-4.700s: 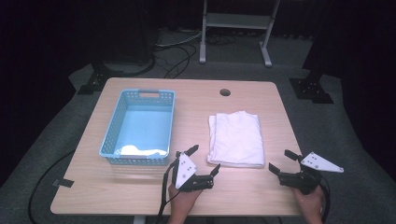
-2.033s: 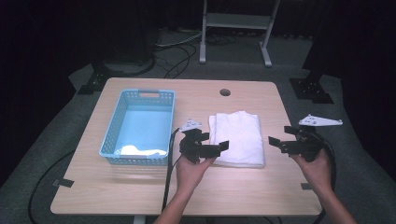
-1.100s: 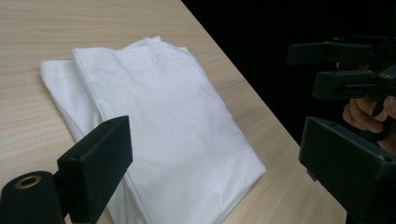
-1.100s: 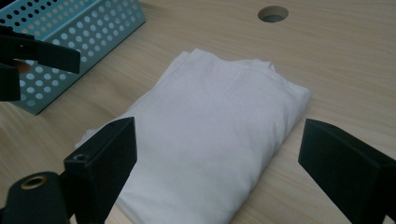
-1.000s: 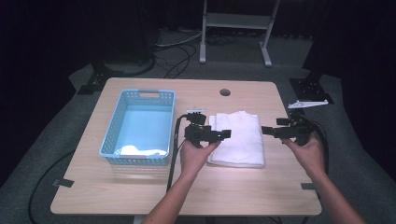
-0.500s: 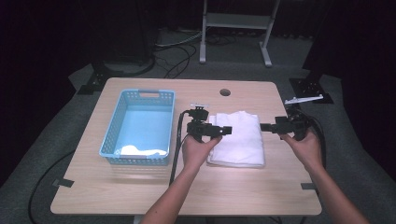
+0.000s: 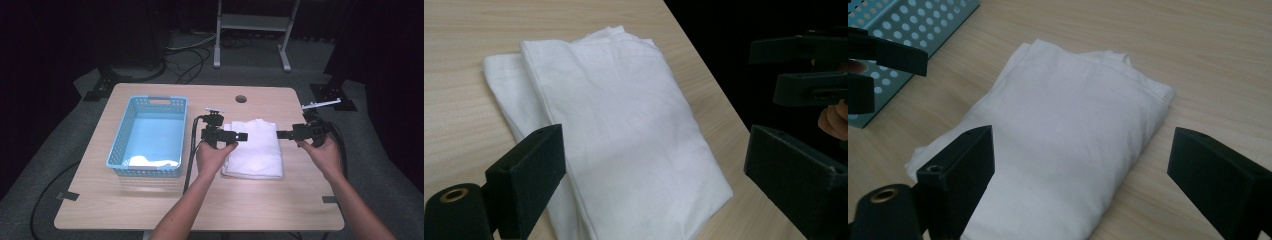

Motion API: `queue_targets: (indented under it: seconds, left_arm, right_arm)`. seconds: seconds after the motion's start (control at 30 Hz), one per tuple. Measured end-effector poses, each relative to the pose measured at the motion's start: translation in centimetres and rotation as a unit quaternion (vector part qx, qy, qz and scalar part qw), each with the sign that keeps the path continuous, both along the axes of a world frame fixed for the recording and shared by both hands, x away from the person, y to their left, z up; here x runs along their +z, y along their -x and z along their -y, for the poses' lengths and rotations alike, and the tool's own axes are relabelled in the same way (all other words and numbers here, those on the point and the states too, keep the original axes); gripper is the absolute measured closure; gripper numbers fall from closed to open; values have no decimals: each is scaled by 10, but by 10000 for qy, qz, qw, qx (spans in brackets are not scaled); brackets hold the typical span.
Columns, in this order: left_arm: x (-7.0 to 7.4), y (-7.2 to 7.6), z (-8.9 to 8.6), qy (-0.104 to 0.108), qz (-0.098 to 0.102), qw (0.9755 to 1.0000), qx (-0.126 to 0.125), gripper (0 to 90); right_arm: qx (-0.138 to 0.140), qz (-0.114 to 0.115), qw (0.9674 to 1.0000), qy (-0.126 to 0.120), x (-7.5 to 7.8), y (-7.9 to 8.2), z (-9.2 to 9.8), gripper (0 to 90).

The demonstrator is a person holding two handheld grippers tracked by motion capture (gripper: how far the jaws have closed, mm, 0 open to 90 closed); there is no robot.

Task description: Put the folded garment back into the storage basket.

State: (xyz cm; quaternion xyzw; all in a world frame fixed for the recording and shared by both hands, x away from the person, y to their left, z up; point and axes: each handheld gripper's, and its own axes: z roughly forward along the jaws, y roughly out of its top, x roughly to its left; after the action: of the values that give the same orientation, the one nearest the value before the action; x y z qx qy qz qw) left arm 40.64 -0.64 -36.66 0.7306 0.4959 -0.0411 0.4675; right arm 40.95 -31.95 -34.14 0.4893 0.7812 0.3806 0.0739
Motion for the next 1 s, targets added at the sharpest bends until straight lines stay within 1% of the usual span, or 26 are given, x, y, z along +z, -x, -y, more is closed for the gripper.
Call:
queue_targets:
  seconds: [0.2,0.27,0.33,0.43,0.5,0.67,0.73,0.8,0.83,0.9,0.97,1.0]
  left_arm:
    - [-1,-4,3,-23,-93,10000,14,94]
    - [-1,-6,4,-92,-126,9999,12,94]
    - [-2,-7,5,-95,-161,9998,21,94]
    - [-4,-9,6,-110,-218,9997,16,94]
    - [-7,-11,6,-107,-295,9995,37,94]
    - [-11,-15,7,-193,-391,9990,69,94]
    - [-13,-17,6,-213,-465,9986,108,94]
    - [-14,-17,6,-220,-483,9985,130,94]
    - [-15,-18,5,-216,-526,9983,136,94]
    - [-16,-19,5,-263,-553,9980,142,94]
    - [-17,-20,4,-256,-614,9977,148,94]
    - [-17,-20,4,-256,-614,9977,148,94]
  right_arm:
    - [-21,-113,9999,9,-2,-4,1,115]
    - [-37,-145,9999,-6,-2,-5,2,115]
    - [-24,-204,9998,-12,-3,-6,2,115]
    - [-34,-227,9997,6,-3,-8,2,115]
    - [-50,-256,9997,-20,-4,-10,3,115]
    - [-59,-369,9993,-1,-7,-13,4,115]
    - [-60,-403,9992,-7,-8,-15,3,115]
    - [-52,-449,9990,13,-9,-16,2,115]
    - [-40,-465,9989,32,-10,-17,2,115]
    - [-38,-495,9988,30,-12,-18,1,115]
    - [-34,-542,9985,49,-13,-20,0,115]
    - [-38,-558,9984,57,-14,-20,0,115]
